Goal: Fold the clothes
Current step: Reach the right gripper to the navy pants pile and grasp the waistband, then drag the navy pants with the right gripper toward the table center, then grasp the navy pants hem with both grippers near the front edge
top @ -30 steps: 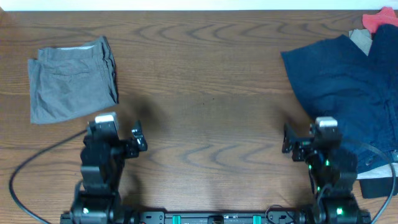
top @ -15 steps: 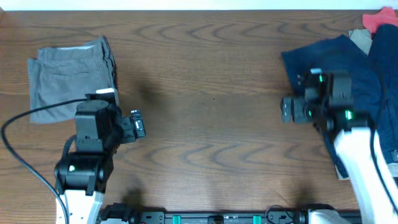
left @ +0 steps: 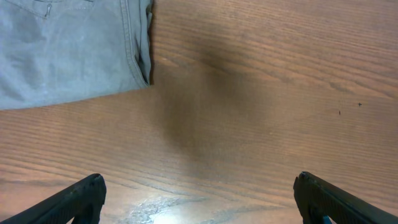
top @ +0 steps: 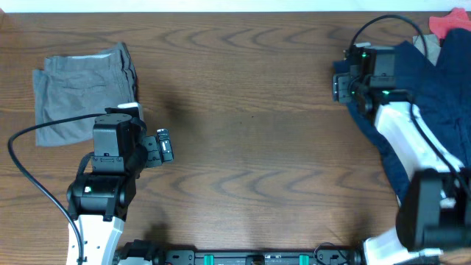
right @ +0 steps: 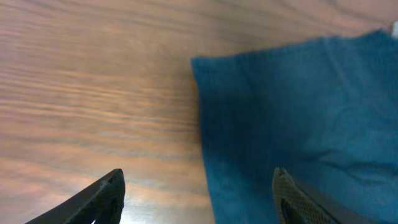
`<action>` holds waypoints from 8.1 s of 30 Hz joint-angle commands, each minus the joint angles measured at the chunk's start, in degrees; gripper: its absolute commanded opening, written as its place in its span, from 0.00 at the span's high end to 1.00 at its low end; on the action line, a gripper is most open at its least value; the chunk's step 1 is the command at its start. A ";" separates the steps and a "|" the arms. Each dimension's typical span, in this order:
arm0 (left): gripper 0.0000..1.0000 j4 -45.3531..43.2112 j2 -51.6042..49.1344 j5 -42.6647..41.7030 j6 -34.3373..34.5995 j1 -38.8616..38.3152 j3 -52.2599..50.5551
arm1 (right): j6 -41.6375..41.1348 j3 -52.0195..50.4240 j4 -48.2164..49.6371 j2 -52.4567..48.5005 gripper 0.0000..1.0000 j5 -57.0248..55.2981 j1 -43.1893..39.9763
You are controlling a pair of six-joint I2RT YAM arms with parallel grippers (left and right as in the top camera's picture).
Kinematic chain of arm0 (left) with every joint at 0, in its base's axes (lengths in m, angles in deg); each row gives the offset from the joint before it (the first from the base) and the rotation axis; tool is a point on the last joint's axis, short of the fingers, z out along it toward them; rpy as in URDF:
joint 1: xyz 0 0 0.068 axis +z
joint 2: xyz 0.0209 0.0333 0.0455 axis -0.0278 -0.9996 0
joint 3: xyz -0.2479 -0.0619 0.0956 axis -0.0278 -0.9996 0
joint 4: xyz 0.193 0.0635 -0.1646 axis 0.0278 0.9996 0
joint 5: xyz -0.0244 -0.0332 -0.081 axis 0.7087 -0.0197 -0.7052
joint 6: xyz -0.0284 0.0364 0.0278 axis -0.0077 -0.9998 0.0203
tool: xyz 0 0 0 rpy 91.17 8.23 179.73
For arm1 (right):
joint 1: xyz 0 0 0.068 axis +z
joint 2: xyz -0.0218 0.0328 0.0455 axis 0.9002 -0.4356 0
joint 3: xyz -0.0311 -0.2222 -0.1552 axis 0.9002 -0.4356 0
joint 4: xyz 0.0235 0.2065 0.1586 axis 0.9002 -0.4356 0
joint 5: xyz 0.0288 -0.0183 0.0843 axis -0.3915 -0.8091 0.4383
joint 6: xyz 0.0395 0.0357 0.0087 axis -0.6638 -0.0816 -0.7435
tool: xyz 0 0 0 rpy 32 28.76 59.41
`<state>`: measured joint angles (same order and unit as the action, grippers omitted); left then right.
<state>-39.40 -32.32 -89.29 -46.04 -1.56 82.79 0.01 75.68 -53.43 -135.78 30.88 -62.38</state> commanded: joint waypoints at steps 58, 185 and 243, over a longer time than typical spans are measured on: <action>0.02 -7.76 -0.72 -10.64 5.09 -0.17 1.25 | -11.10 15.47 -28.35 5.51 0.01 -14.01 11.45; 0.02 20.68 -43.87 -20.57 14.60 5.14 30.10 | -32.54 18.34 -56.96 5.77 0.01 -6.73 6.73; 0.16 17.77 -42.10 -28.72 28.52 3.04 3.41 | -43.63 -1.22 -52.22 5.73 0.01 19.02 3.52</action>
<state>-19.53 -74.87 -114.08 -21.76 1.54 88.97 -37.94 77.72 -106.78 -130.75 45.61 -60.08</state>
